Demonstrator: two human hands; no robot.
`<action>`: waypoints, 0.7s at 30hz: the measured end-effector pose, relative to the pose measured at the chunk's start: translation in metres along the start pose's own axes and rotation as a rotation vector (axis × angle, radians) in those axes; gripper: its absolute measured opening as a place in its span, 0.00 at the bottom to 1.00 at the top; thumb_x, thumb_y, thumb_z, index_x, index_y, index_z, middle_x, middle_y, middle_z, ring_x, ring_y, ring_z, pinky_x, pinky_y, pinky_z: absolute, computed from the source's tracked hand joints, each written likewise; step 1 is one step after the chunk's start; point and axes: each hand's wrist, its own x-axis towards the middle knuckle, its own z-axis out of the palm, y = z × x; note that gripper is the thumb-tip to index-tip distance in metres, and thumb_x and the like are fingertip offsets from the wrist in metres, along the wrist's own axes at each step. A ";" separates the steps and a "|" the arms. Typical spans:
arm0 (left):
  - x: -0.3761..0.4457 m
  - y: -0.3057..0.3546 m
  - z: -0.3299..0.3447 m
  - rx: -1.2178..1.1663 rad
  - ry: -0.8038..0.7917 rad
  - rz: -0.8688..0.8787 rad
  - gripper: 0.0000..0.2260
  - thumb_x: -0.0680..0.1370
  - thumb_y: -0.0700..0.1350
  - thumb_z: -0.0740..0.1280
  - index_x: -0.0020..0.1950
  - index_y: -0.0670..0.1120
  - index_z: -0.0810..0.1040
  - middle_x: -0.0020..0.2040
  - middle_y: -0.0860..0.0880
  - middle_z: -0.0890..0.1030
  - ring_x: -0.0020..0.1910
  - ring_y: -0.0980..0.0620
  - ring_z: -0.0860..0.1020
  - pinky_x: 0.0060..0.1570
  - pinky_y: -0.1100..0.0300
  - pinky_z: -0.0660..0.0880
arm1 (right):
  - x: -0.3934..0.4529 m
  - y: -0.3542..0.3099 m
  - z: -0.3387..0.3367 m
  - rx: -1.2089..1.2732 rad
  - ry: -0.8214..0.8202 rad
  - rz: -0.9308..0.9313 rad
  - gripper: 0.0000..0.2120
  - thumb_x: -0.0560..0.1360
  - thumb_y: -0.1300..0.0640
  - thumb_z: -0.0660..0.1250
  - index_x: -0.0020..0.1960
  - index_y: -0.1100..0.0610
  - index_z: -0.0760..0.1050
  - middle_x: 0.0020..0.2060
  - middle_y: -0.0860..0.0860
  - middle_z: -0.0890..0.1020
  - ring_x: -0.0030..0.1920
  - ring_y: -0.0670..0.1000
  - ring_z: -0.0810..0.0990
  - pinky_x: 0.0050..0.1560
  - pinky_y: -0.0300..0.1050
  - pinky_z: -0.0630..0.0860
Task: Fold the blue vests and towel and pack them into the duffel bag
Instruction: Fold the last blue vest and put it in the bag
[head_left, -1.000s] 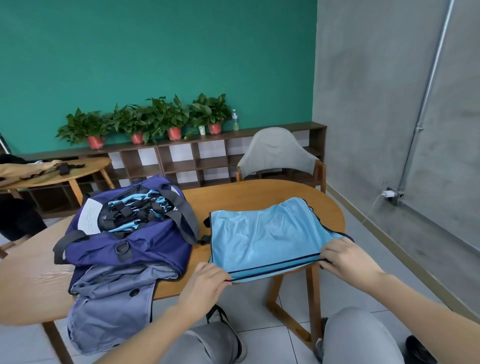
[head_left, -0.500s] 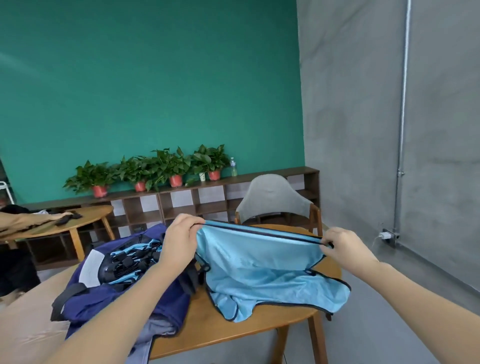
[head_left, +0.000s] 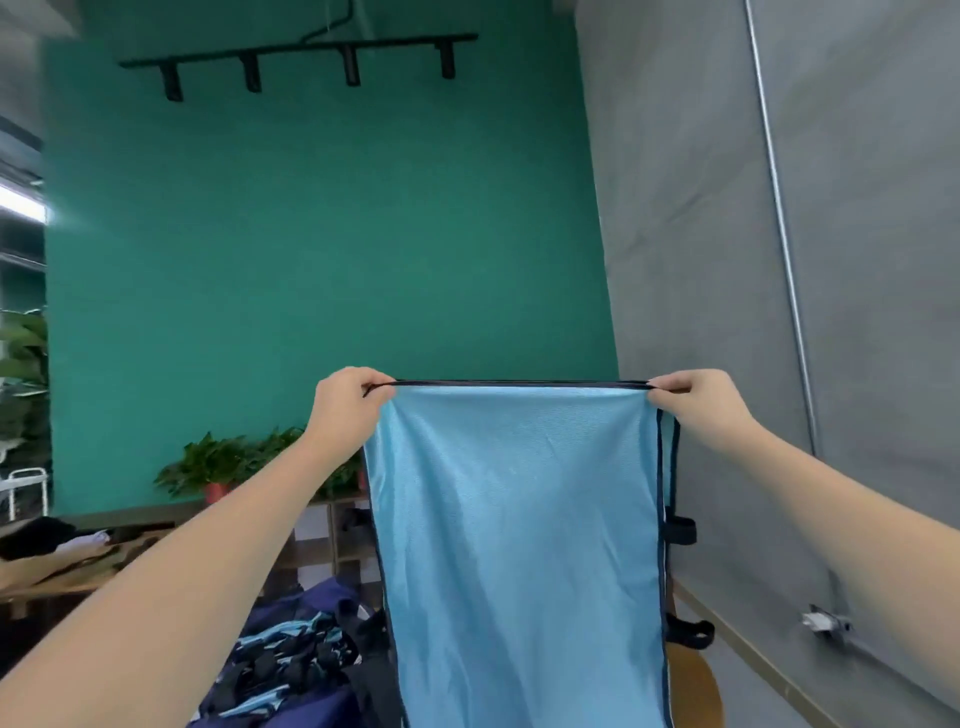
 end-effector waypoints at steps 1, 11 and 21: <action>0.007 0.008 -0.011 -0.018 0.002 -0.004 0.07 0.80 0.44 0.70 0.55 0.45 0.85 0.50 0.51 0.84 0.47 0.55 0.78 0.47 0.68 0.69 | 0.005 -0.014 -0.010 0.017 -0.009 -0.005 0.09 0.78 0.62 0.70 0.57 0.60 0.84 0.52 0.54 0.85 0.58 0.61 0.81 0.55 0.47 0.77; 0.032 0.053 -0.092 -0.085 -0.051 0.001 0.03 0.73 0.48 0.78 0.43 0.51 0.86 0.42 0.56 0.84 0.44 0.57 0.80 0.39 0.66 0.70 | 0.027 -0.066 -0.062 0.078 -0.149 -0.102 0.10 0.77 0.67 0.69 0.52 0.57 0.85 0.48 0.51 0.87 0.52 0.52 0.84 0.64 0.50 0.77; 0.029 0.043 -0.095 -0.118 -0.093 -0.042 0.04 0.71 0.48 0.80 0.41 0.52 0.86 0.40 0.56 0.85 0.44 0.57 0.81 0.41 0.65 0.72 | 0.022 -0.061 -0.062 0.122 -0.154 -0.046 0.09 0.74 0.69 0.73 0.51 0.59 0.85 0.46 0.55 0.87 0.51 0.53 0.85 0.62 0.47 0.78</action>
